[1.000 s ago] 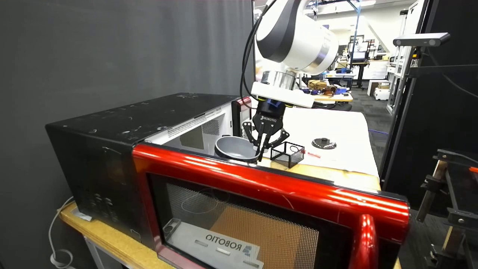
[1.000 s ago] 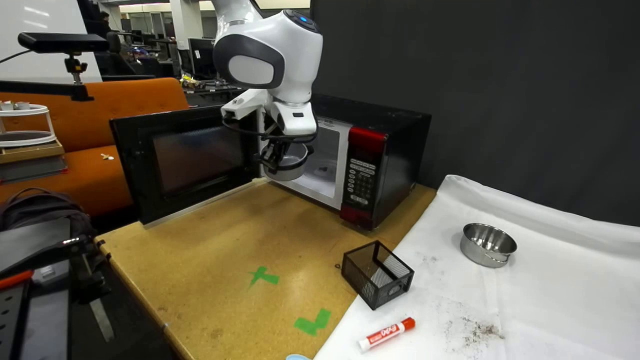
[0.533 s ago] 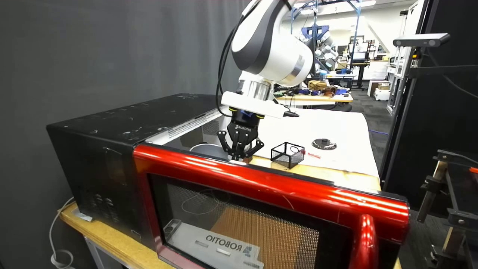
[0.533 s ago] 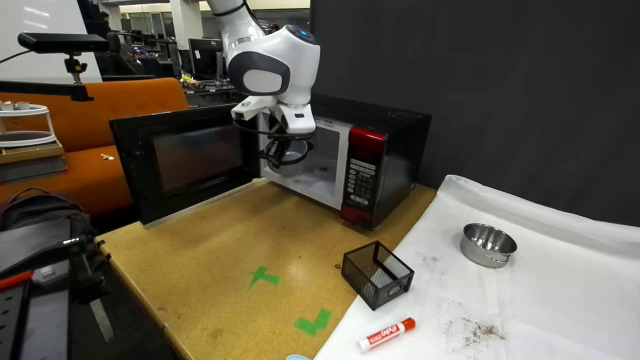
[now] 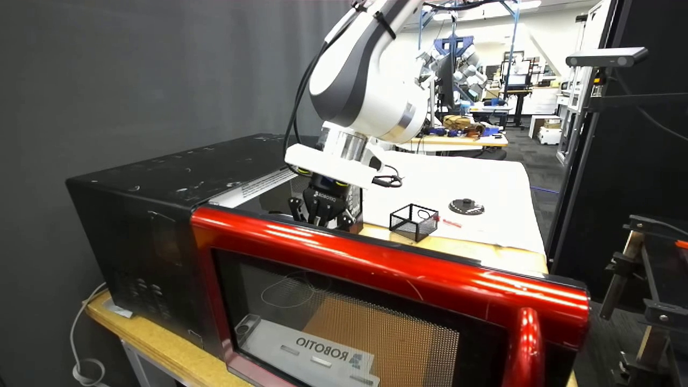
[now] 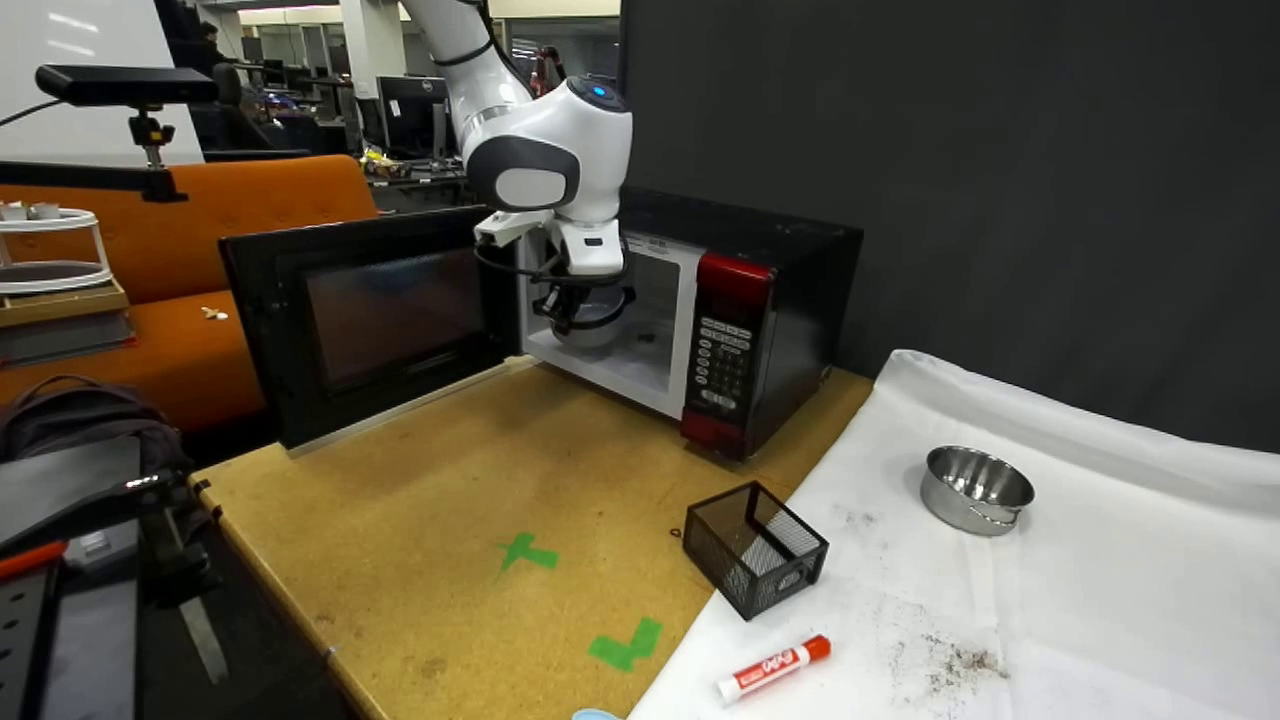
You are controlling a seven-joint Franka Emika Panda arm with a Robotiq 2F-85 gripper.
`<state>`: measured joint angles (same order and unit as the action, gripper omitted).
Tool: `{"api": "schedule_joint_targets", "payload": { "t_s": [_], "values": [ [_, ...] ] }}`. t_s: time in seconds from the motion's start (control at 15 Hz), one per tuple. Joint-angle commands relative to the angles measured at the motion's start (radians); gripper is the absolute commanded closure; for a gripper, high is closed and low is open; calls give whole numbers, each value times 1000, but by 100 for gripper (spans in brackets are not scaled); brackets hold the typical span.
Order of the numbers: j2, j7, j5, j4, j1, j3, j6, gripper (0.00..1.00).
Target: Put the grey pot inside the microwave
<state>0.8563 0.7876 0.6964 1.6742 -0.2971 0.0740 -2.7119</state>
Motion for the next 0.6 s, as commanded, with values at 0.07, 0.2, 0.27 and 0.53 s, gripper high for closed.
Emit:
{"api": "schedule_joint_targets", "payload": {
  "t_s": [0.07, 0.2, 0.27, 0.53],
  "values": [
    [93, 30, -8, -101, -1, 39, -104, 99],
    [129, 23, -1, -143, 0, 58, -174, 99],
    [144, 22, 1, -161, 1, 67, -205, 99],
    [187, 47, -7, -203, -10, 62, -253, 70]
  ]
}}
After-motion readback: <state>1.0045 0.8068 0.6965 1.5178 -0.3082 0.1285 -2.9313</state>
